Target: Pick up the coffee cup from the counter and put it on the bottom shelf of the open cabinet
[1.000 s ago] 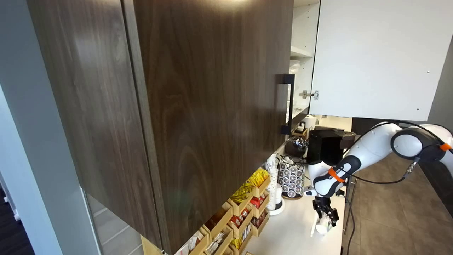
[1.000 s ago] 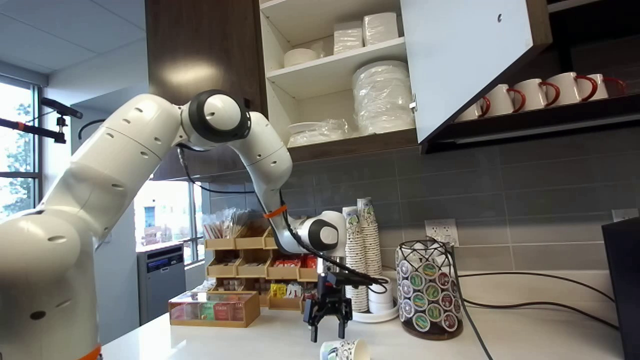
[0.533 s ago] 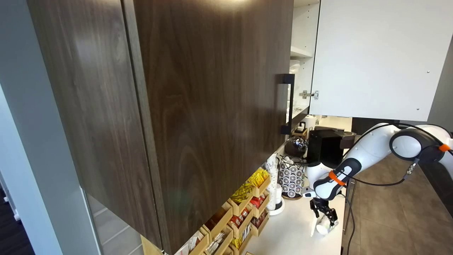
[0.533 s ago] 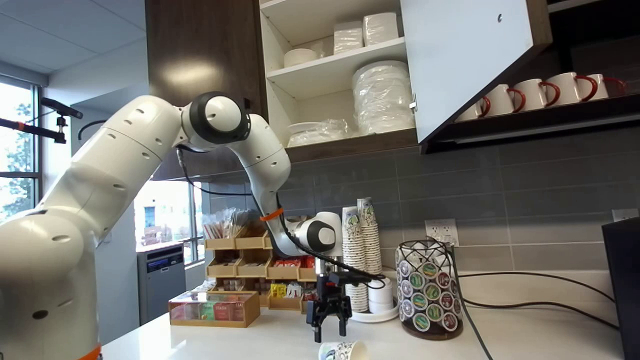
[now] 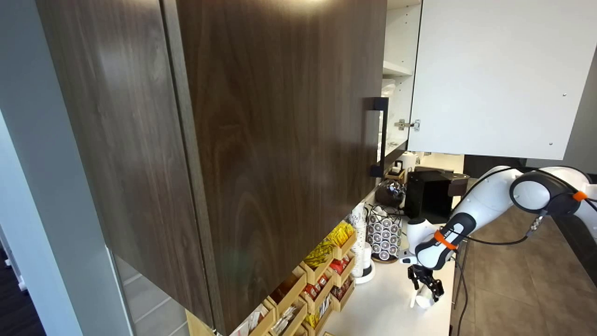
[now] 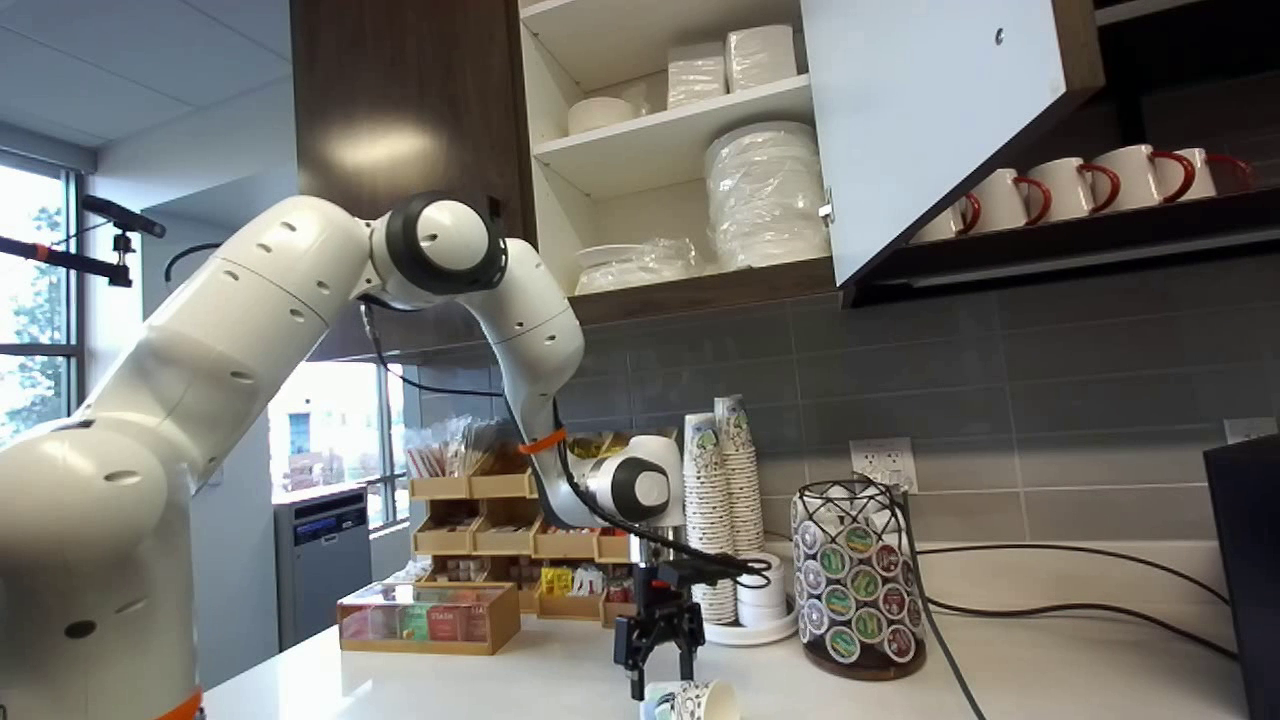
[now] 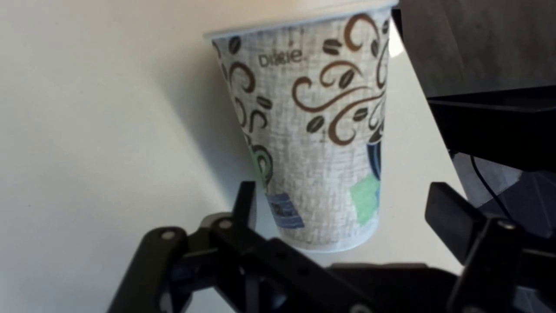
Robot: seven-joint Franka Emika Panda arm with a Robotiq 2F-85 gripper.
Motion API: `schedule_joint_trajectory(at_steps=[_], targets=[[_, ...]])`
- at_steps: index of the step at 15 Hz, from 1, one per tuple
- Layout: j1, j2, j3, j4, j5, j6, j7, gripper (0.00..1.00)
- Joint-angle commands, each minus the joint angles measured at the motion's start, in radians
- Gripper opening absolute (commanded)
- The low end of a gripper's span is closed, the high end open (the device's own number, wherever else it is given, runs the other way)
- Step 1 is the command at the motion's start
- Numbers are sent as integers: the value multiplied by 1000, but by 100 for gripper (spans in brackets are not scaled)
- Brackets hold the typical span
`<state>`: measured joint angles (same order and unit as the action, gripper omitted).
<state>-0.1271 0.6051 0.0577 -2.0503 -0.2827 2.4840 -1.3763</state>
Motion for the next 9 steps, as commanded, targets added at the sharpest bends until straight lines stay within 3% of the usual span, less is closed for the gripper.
schedule_joint_trajectory(at_steps=[1,8,9], targets=[[1,23,-6,-7,0,70,1,100],[3,56,-15,10,5,61,19,100],[2,57,-16,10,6,58,21,75]])
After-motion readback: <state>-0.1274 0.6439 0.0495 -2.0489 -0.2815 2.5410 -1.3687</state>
